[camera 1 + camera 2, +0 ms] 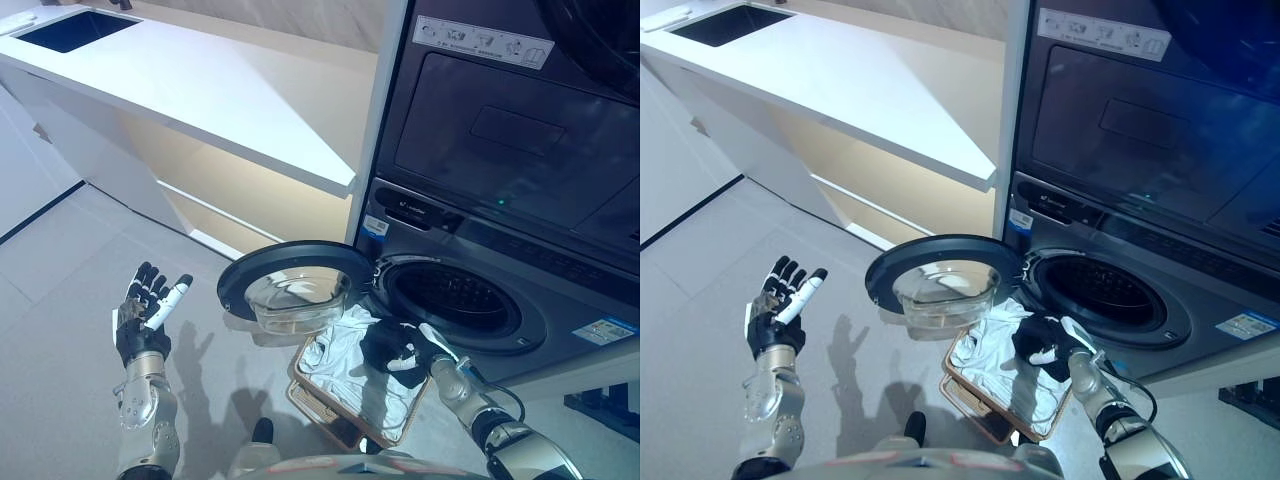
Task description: Put the clothes in the basket into the washing machine.
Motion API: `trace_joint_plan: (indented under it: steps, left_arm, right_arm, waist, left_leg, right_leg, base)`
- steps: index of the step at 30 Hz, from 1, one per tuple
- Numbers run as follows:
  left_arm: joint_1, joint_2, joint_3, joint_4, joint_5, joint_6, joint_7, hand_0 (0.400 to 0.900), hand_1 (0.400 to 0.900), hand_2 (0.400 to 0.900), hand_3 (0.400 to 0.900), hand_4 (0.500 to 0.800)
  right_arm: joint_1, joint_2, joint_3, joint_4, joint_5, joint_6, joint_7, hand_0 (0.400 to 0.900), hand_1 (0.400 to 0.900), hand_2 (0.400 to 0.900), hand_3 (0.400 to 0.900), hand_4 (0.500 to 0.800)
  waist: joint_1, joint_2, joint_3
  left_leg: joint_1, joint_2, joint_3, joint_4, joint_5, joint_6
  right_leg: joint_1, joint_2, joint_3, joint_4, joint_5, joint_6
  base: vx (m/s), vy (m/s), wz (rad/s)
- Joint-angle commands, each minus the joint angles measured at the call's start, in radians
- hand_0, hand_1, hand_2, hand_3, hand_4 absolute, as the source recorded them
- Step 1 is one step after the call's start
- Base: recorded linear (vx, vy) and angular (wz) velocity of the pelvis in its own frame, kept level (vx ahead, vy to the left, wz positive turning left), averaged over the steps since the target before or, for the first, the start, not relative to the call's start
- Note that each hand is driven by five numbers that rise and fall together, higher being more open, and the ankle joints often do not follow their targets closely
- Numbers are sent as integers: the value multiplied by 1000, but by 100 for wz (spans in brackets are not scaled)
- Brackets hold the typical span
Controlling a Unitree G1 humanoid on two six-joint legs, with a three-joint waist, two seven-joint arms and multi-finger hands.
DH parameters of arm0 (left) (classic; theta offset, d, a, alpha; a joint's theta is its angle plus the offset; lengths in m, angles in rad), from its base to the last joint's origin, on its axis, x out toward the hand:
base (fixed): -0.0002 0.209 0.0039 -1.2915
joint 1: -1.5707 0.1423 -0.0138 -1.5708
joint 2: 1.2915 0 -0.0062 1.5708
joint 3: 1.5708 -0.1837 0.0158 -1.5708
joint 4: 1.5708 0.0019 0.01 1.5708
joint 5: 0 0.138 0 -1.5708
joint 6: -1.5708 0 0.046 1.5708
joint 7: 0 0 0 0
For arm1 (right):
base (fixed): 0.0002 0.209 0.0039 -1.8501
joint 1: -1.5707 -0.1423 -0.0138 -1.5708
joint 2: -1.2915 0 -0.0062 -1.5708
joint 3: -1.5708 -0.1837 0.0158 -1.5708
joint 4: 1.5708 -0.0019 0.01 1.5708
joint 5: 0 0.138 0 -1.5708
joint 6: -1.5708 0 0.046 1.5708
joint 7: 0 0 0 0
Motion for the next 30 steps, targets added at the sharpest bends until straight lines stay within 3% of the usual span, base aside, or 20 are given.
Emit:
trace_joint_plan:
  steps: [1,11,18,20,23,24,30]
  left_arm:
    - [-69,97,-26,-47,-5,-72,-17,900,900,900,900,800]
    - [-67,112,-19,-46,-2,-67,-18,900,900,900,900,800]
    - [-66,124,-6,-59,13,-76,12,900,900,900,900,800]
    - [-62,122,-13,-116,-3,-74,10,900,900,900,900,800]
    - [-69,127,-9,-120,-12,-83,16,900,900,900,900,800]
    - [-77,133,-10,-157,-35,-90,16,900,900,900,900,800]
    - [-79,141,-21,-219,-67,-87,14,900,900,900,900,800]
  right_arm:
    - [-128,4,42,32,-10,-23,-58,900,900,900,900,800]
    - [-161,-9,51,70,-32,-4,-61,900,900,900,900,800]
    - [-230,-36,48,96,-29,15,-74,900,900,900,900,800]
    - [-271,-50,48,109,-21,27,-87,900,900,900,900,800]
    - [-309,-64,54,104,-16,29,-96,900,900,900,900,800]
    - [-359,-83,66,100,-8,33,-108,900,900,900,900,800]
    - [-475,-158,94,114,-7,50,-122,900,900,900,900,800]
  waist:
    - [12,-15,-26]
    - [19,-13,-13]
    - [30,0,39]
    - [36,9,73]
    - [39,17,116]
    - [41,33,167]
    - [48,67,242]
  left_leg:
    - [-63,-14,-45,4,-8,43]
    - [-74,-18,-43,11,-11,47]
    - [-139,-44,-39,68,-25,57]
    - [-178,-55,-39,111,-34,60]
    - [-228,-61,-34,155,-39,62]
    - [-282,-67,-35,189,-37,64]
    - [-408,-74,-38,238,-20,67]
  right_leg:
    - [-13,-41,10,89,-62,28]
    - [-22,-43,15,87,-59,29]
    - [-65,-62,25,111,-60,29]
    - [-96,-68,30,136,-62,28]
    - [-144,-72,42,166,-62,24]
    - [-204,-71,55,196,-57,19]
    - [-348,-65,76,268,-55,6]
  base:
    - [0,0,0]
    - [4,0,-1]
    - [-20,8,1]
    - [-115,20,-3]
    - [-161,17,-6]
    - [-214,38,-7]
    - [-121,15,-1]
